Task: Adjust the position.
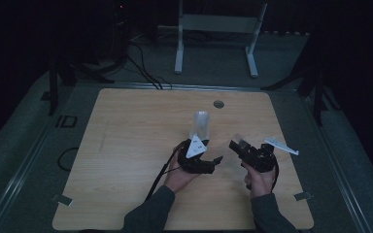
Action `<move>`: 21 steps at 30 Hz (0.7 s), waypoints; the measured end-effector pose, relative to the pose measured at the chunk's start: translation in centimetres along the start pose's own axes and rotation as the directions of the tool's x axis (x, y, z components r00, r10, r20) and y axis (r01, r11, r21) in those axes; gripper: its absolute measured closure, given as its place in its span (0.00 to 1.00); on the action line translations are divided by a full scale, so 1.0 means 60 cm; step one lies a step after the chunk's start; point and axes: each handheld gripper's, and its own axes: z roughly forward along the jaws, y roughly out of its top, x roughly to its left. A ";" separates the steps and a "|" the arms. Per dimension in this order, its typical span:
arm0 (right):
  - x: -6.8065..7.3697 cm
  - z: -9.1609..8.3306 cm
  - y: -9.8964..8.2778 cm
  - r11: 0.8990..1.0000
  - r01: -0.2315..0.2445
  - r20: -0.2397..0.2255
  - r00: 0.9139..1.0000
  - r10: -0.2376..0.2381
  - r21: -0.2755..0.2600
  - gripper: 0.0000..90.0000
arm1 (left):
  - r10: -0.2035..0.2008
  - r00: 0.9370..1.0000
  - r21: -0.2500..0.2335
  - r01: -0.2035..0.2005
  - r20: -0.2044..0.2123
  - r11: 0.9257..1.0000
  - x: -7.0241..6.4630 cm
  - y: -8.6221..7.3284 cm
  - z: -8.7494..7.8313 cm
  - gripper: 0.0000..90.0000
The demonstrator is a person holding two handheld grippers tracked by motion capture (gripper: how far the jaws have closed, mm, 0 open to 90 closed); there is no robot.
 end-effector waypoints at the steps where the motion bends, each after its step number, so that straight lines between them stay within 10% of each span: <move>1: -0.001 0.000 0.000 1.000 -0.007 -0.003 1.000 0.007 -0.003 0.46 | -0.001 1.000 0.000 0.001 0.000 1.000 0.000 0.000 0.000 0.27; 21: -0.003 -0.004 -0.001 0.998 -0.067 -0.048 0.997 0.066 -0.007 0.47 | -0.006 1.000 0.012 0.006 -0.021 1.000 -0.010 0.006 0.017 0.21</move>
